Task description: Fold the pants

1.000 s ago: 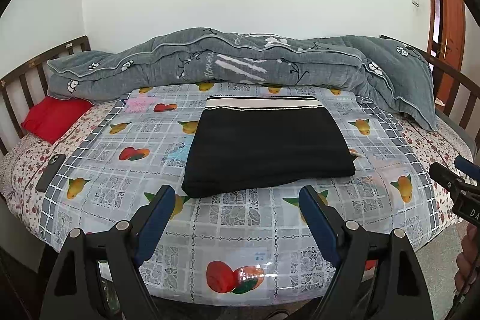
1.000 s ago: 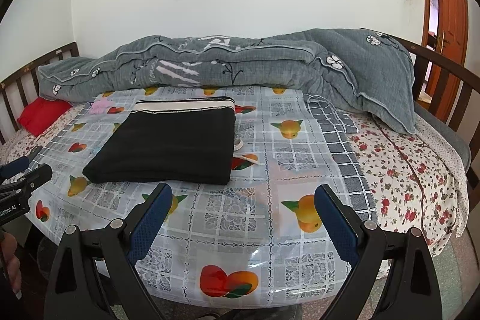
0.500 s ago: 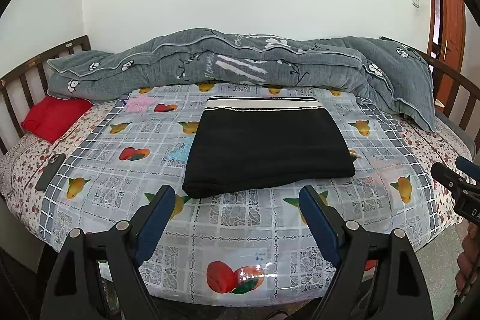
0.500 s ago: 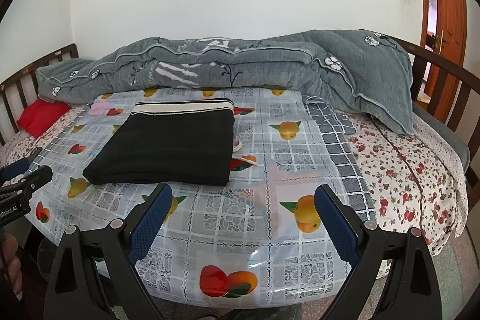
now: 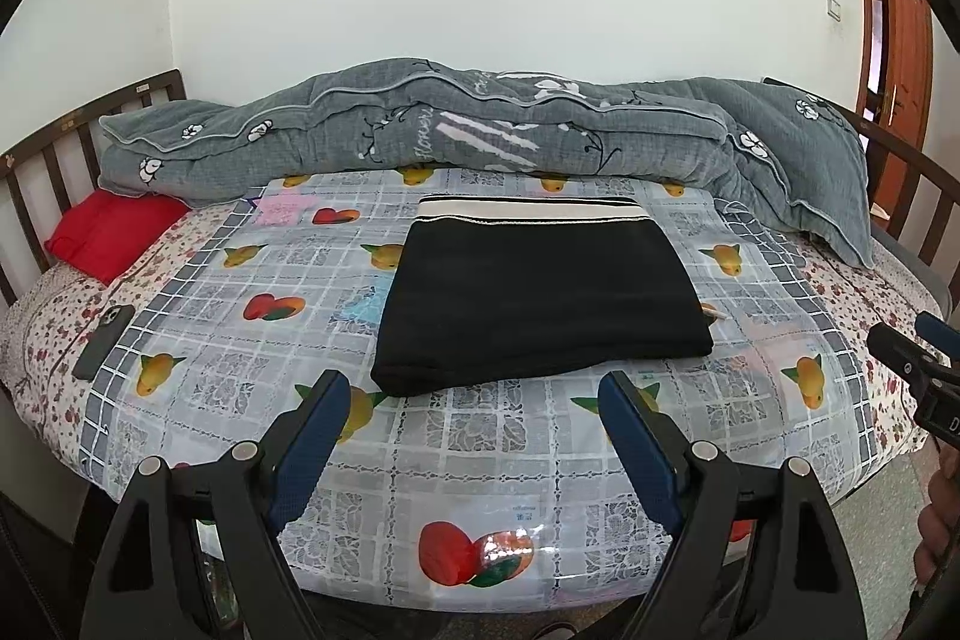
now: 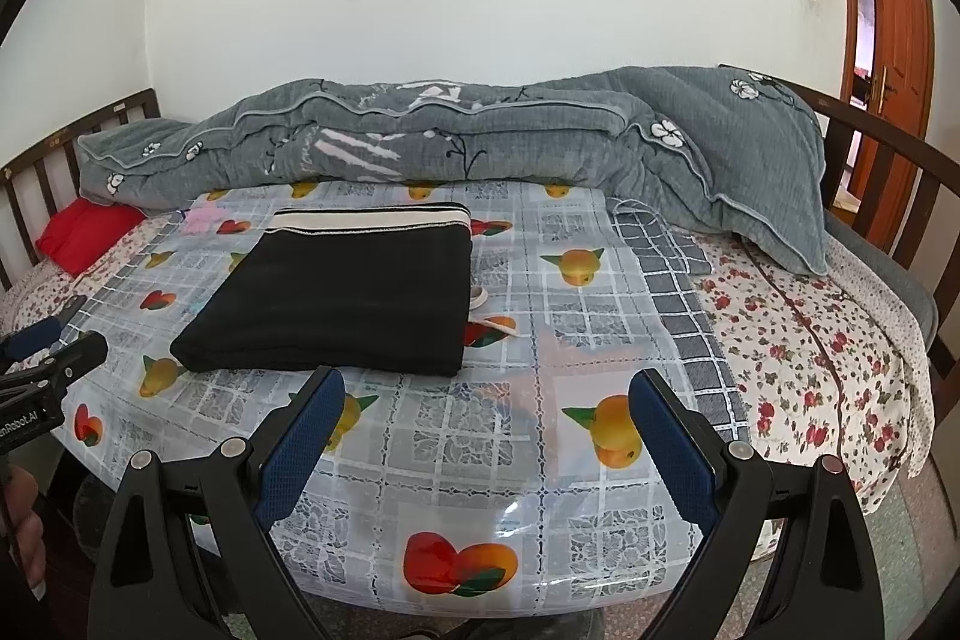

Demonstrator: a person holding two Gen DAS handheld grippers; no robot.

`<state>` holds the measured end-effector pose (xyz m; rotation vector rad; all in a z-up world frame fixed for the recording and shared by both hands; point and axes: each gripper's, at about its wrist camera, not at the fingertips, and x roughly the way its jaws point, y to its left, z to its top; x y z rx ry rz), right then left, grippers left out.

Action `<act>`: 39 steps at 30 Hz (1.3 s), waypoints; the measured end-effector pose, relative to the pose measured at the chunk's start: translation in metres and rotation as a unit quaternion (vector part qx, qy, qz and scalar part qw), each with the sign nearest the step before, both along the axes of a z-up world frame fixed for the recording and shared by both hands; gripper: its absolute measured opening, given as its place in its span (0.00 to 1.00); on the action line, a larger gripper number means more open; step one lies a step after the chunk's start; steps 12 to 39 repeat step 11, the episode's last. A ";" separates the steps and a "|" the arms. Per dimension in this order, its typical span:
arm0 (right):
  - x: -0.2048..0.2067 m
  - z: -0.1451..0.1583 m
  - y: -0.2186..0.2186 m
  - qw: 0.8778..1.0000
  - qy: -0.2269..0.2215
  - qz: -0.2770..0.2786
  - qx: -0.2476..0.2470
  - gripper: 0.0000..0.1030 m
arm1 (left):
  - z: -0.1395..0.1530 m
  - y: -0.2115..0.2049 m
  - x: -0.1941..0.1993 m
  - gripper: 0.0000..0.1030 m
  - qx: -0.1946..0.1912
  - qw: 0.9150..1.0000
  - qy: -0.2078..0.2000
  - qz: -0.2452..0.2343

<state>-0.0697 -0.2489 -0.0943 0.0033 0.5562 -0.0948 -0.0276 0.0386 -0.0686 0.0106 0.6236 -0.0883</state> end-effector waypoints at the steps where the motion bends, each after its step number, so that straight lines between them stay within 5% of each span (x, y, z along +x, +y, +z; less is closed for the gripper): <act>1: 0.000 0.000 0.000 1.000 0.000 0.001 0.000 0.92 | 0.001 0.000 0.000 0.81 -0.001 1.000 0.000 0.001; 39: -0.004 0.003 0.003 1.000 -0.005 0.002 -0.001 0.92 | 0.000 -0.001 0.001 0.81 -0.011 1.000 0.003 0.006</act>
